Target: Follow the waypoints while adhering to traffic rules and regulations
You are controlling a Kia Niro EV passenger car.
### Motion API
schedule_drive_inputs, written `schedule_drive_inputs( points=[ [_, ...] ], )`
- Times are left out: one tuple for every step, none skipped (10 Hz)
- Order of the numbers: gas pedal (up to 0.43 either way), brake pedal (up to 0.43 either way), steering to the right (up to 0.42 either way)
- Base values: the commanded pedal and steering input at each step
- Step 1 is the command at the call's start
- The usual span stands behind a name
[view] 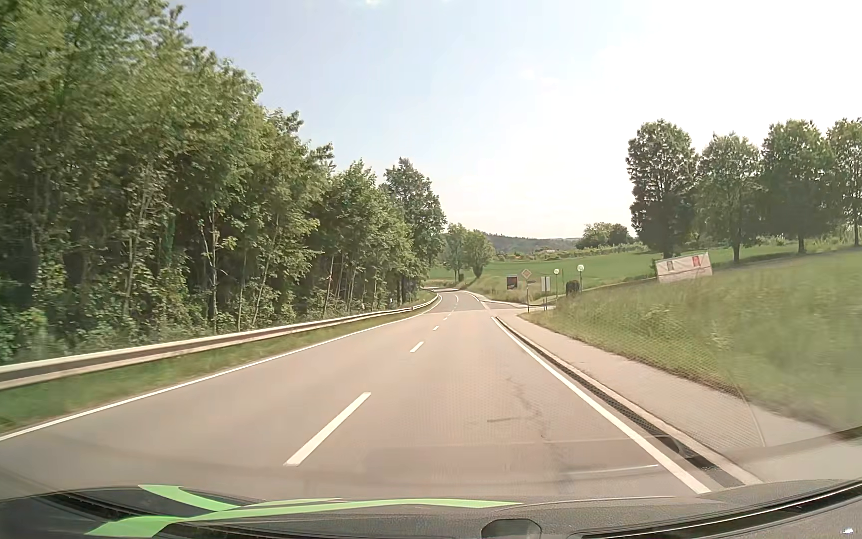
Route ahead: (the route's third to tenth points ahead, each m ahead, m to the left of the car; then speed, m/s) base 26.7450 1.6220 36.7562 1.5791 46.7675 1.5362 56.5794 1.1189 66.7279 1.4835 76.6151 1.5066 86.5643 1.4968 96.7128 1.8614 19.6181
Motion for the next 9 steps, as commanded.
schedule_drive_inputs(
  points=[
    [0.0, 0.0, 0.0],
    [0.0, 0.0, 0.0],
    [0.0, 0.0, 0.0],
    [0.0, 0.0, 0.0],
    [0.0, 0.0, 0.0],
    [0.0, 0.0, 0.0],
    [0.0, 0.0, 0.0],
    [0.0, 0.0, 0.0],
    [0.0, 0.0, 0.0]
  ],
)
